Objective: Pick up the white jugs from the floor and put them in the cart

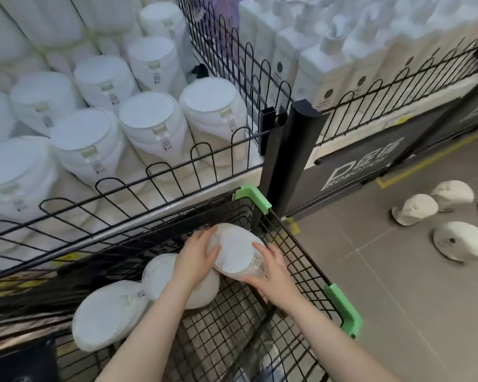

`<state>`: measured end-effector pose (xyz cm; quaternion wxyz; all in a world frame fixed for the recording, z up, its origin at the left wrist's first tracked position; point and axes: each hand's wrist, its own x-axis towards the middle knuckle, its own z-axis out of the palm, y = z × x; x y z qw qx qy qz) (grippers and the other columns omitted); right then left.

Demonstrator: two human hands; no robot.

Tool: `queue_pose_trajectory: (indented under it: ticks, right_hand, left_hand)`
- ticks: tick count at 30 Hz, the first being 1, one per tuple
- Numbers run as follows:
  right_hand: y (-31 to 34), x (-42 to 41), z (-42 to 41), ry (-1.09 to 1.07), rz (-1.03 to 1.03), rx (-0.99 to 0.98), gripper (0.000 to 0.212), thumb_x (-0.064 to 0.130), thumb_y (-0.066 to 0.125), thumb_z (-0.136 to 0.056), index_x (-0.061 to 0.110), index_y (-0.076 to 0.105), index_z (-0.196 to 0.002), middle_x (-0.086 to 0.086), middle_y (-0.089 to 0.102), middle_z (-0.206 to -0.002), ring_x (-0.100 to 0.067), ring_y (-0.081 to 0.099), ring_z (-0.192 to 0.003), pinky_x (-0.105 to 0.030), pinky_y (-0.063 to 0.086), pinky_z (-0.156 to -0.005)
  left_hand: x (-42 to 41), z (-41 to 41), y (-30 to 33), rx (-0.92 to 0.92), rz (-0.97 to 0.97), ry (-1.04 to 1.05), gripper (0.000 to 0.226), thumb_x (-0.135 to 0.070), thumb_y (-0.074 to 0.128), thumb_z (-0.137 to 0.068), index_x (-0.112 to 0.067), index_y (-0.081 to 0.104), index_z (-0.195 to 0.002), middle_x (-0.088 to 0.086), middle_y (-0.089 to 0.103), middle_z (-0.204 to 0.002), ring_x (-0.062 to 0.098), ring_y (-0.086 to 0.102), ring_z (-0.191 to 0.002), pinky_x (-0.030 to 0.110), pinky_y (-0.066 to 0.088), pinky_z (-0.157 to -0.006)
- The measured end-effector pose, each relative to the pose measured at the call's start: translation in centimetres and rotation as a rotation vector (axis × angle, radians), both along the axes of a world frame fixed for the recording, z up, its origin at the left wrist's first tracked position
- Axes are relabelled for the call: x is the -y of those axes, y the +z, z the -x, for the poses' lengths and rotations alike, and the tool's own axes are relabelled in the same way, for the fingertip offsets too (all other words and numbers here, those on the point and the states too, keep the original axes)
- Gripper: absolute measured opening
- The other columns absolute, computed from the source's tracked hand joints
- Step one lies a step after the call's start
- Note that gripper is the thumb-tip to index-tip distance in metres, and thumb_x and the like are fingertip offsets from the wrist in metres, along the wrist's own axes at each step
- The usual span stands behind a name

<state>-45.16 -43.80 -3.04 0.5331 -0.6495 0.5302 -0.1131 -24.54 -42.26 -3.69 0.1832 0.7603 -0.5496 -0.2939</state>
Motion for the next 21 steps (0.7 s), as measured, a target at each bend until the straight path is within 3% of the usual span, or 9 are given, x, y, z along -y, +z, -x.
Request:
queue_pose_trajectory:
  ticks: [3, 6, 13, 17, 21]
  right_hand:
    - [5.0, 0.2, 2.8, 0.116, 0.006, -0.111, 0.042, 0.034, 0.058, -0.088, 0.022, 0.05, -0.128, 0.002, 0.049, -0.132, -0.01, 0.046, -0.12, -0.019, 0.033, -0.097]
    - [10.1, 0.0, 6.5, 0.13, 0.007, -0.156, 0.03, 0.032, 0.055, -0.09, 0.017, 0.062, -0.115, 0.002, 0.064, -0.118, -0.009, 0.057, -0.105, -0.019, 0.041, -0.089]
    - [17.3, 0.1, 17.6, -0.083, 0.081, -0.205, 0.022, 0.023, 0.058, -0.088, 0.016, 0.064, -0.108, -0.001, 0.067, -0.109, -0.015, 0.061, -0.102, -0.029, 0.046, -0.096]
    - [18.9, 0.2, 25.3, -0.242, 0.073, -0.178, 0.022, 0.02, 0.06, -0.088, 0.014, 0.064, -0.109, -0.001, 0.066, -0.105, -0.015, 0.06, -0.099, -0.017, 0.041, -0.088]
    - [18.8, 0.8, 34.3, -0.372, 0.052, -0.182, 0.02, 0.02, 0.061, -0.087, 0.019, 0.061, -0.107, 0.002, 0.062, -0.101, -0.013, 0.058, -0.094, -0.016, 0.039, -0.083]
  left_hand:
    - [-0.8, 1.3, 4.6, 0.014, 0.018, 0.01, 0.029, -0.026, 0.054, -0.09, -0.019, 0.057, -0.118, -0.002, 0.057, -0.109, 0.019, 0.057, -0.105, 0.028, 0.042, -0.079]
    - [-1.0, 4.5, 9.3, -0.039, 0.062, -0.076, 0.018, -0.024, 0.058, -0.088, -0.017, 0.06, -0.105, -0.009, 0.058, -0.095, 0.015, 0.06, -0.094, 0.031, 0.047, -0.08]
    - [1.8, 15.2, 17.1, -0.089, 0.161, -0.345, 0.019, -0.031, 0.061, -0.086, -0.023, 0.059, -0.104, -0.008, 0.062, -0.097, 0.009, 0.059, -0.091, 0.03, 0.051, -0.08]
    - [4.3, 22.3, 18.5, -0.102, 0.151, -0.49, 0.021, -0.036, 0.063, -0.084, -0.026, 0.057, -0.101, -0.009, 0.062, -0.093, 0.007, 0.059, -0.084, 0.031, 0.051, -0.08]
    - [7.7, 31.0, 18.7, -0.113, 0.172, -0.61, 0.027, -0.034, 0.066, -0.083, -0.021, 0.058, -0.105, -0.009, 0.06, -0.093, 0.009, 0.058, -0.085, 0.028, 0.048, -0.082]
